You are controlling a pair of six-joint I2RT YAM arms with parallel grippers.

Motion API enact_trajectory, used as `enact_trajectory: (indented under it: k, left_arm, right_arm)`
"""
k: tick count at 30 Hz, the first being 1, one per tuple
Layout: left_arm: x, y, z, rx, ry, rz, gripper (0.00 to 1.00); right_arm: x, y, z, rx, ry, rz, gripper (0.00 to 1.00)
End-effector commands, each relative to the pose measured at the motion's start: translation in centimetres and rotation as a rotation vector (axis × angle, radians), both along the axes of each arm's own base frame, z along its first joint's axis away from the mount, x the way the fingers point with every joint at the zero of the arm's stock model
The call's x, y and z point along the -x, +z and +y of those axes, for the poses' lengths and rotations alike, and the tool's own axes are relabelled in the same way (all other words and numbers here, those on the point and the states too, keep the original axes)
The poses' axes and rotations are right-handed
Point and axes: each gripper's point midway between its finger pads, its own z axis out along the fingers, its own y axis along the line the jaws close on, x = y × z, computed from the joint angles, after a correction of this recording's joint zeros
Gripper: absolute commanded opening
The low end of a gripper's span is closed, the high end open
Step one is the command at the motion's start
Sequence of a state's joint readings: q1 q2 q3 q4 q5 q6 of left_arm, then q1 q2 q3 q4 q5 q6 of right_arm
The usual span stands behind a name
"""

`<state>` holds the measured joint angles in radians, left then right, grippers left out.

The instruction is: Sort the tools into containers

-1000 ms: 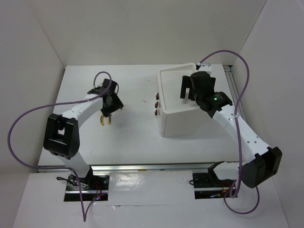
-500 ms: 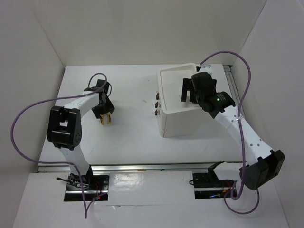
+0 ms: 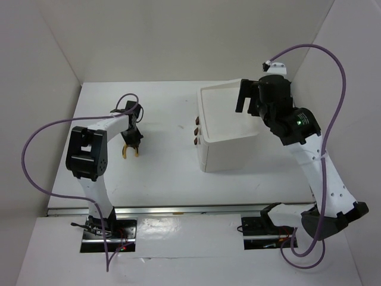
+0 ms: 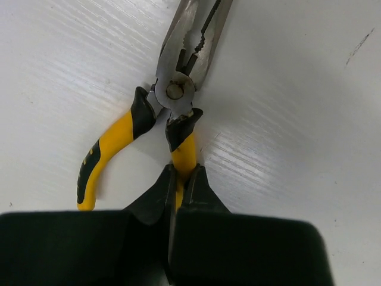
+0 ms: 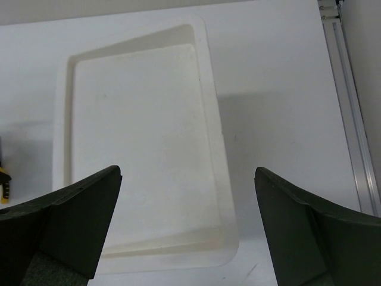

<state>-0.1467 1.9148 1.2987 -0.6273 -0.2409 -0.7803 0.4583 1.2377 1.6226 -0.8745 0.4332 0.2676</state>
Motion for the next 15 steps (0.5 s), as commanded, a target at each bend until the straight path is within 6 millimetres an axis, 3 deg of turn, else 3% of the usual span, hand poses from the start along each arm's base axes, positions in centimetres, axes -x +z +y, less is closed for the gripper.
enact_trajectory:
  k: [1, 3, 4, 5, 7, 8, 10, 11, 13, 14, 15]
  left_arm:
    - [1.2, 0.8, -0.3, -0.04, -0.033, 0.053, 0.0]
    - [0.6, 4.3, -0.7, -0.038, -0.052, -0.034, 0.0]
    - [-0.4, 7.0, -1.2, -0.038, -0.072, -0.12, 0.0]
    - [-1.1, 11.5, -2.8, -0.014, -0.114, -0.259, 0.0]
    - [-2.3, 17.9, -6.0, 0.053, -0.234, -0.436, 0.0]
    - [-1.9, 20.6, -8.3, 0.084, -0.306, -0.498, 0.0]
    - [-1.4, 27.7, -12.1, 0.193, -0.448, -0.662, 0.0]
    - [-0.6, 29.4, -14.4, 0.238, -0.522, -0.692, 0.0]
    - [0.5, 33.3, -17.2, 0.323, -0.617, -0.78, 0.0]
    - [1.8, 35.7, -19.7, 0.405, -0.702, -0.814, 0.0]
    - [2.4, 37.0, -20.9, 0.442, -0.74, -0.844, 0.0]
  right_arm:
    - [1.4, 2.7, -0.9, 0.016, -0.001, -0.033, 1.0]
    - [1.6, 2.9, -1.2, 0.03, -0.008, -0.035, 1.0]
    - [1.6, 3.3, -1.4, 0.03, -0.018, -0.045, 1.0]
    - [2.1, 3.5, -1.7, 0.024, -0.018, -0.056, 1.0]
    - [2.3, 3.6, -1.8, 0.026, -0.014, -0.072, 1.0]
    - [2.5, 3.0, -1.9, 0.032, -0.014, -0.06, 1.0]
    - [2.7, 2.5, -2.2, 0.041, -0.024, -0.054, 1.0]
    - [2.7, 2.5, -2.2, 0.041, -0.025, -0.054, 1.0]
    - [2.9, 2.3, -2.3, 0.042, -0.024, -0.051, 1.0]
    - [3.0, 1.8, -2.4, 0.051, -0.024, -0.035, 1.0]
    - [3.0, 1.8, -2.4, 0.051, -0.024, -0.035, 1.0]
